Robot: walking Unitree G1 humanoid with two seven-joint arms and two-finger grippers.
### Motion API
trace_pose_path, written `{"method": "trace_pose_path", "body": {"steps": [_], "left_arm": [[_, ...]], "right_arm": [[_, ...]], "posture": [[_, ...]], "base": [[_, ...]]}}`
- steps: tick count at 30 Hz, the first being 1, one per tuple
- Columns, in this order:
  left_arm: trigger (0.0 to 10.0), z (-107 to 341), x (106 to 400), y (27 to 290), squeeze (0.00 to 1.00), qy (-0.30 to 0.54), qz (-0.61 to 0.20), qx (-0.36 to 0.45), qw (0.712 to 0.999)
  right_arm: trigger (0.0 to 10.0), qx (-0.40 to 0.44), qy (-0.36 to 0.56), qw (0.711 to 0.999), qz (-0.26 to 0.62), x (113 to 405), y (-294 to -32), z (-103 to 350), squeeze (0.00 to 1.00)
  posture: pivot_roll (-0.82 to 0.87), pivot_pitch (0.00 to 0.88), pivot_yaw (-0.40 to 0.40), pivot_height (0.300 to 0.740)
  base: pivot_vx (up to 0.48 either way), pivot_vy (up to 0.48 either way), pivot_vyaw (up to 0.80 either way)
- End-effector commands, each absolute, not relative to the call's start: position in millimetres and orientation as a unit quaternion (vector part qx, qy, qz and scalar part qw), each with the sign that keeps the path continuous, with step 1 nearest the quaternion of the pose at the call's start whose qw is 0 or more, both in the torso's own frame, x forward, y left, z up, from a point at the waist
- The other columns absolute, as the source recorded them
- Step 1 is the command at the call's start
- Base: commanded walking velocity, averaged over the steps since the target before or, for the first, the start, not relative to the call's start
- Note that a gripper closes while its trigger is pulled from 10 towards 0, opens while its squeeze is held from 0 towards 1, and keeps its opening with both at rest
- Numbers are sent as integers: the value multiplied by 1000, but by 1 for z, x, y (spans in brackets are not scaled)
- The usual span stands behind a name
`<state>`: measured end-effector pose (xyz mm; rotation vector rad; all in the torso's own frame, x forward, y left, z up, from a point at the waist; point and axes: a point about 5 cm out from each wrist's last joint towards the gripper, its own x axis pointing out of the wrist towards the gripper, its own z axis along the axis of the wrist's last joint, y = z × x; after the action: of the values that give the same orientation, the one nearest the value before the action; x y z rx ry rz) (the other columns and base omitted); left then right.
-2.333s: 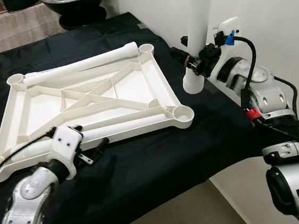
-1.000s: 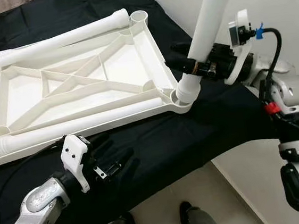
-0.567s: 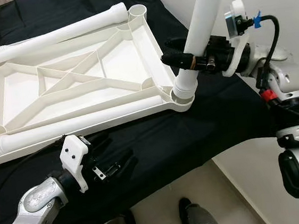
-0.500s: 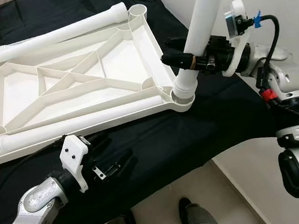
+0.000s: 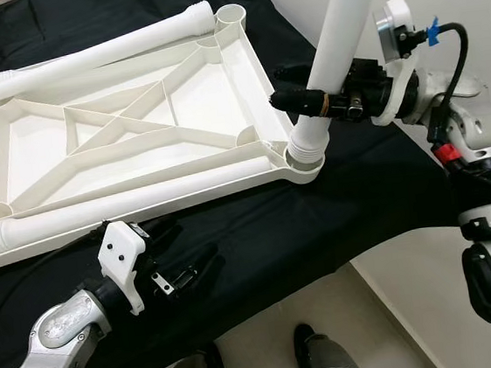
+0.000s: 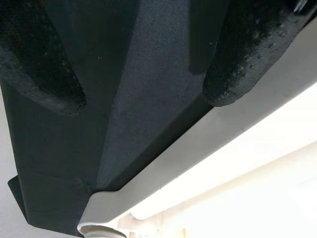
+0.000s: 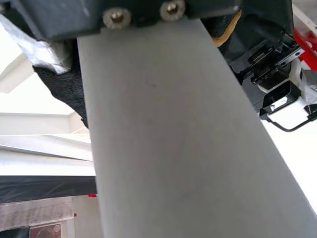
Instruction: Building children table
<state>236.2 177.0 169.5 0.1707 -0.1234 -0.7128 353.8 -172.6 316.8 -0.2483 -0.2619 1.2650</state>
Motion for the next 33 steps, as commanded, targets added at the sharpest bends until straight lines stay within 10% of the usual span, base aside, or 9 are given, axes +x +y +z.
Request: {"method": "trace_pose_path", "body": {"steps": [1, 33], "left_arm": [[10000, 165, 233, 178, 0, -52, -349, 84, 932], [10000, 163, 235, 177, 0, -57, -344, 90, 933]], "right_arm": [[10000, -105, -77, 795, 593, 355, -176, 296, 0], [10000, -115, -72, 780, 611, 352, -169, 290, 0]], "posture": [[14, 376, 11, 740], [16, 360, 8, 740]], "base": [[0, 0, 0], [0, 0, 0]]}}
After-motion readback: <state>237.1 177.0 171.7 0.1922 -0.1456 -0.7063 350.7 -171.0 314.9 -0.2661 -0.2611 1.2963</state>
